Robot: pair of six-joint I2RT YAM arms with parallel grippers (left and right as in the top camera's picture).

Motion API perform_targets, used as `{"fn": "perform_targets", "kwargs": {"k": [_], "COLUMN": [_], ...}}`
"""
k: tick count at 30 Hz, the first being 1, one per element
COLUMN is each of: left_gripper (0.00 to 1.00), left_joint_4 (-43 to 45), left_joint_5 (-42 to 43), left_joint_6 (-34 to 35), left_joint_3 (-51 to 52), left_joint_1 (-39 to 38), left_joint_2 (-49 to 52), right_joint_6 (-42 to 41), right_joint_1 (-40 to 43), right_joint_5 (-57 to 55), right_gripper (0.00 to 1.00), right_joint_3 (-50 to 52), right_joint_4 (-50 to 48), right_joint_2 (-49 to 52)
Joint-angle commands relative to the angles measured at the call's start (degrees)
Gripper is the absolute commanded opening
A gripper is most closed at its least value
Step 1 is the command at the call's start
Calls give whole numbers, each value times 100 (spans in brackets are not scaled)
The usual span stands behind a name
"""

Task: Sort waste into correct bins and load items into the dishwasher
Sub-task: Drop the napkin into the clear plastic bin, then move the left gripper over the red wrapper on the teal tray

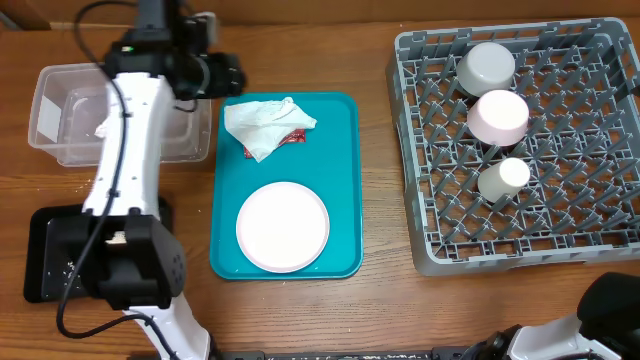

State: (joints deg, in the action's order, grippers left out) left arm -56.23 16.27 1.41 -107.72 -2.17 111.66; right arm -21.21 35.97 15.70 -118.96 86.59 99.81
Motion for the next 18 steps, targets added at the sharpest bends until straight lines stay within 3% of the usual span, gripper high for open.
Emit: {"fn": "perform_targets", "kwargs": {"k": [1,8,11,18], "left_gripper": [75,71,75,72], "left_joint_4": [-33,-31,-52,-122], "left_joint_5": [-393,-732,-1178,-1882], "left_joint_6": [-780,-1189,-1172,-1561], "left_joint_3": [39,42,39,42], "left_joint_1": [-494,-1169,-1338,-1676], "left_joint_2": [55,844,1145,1539], "right_joint_6": [-26,-26,-26,-26], "right_joint_1": [11,11,11,11], "right_joint_5": [26,26,26,26], "right_gripper": [100,100,100,100], "right_joint_3": [-35,-35,-35,-35], "right_joint_4": [-13,-13,-13,-13], "right_joint_2": [-4,-4,-4,-4]}}
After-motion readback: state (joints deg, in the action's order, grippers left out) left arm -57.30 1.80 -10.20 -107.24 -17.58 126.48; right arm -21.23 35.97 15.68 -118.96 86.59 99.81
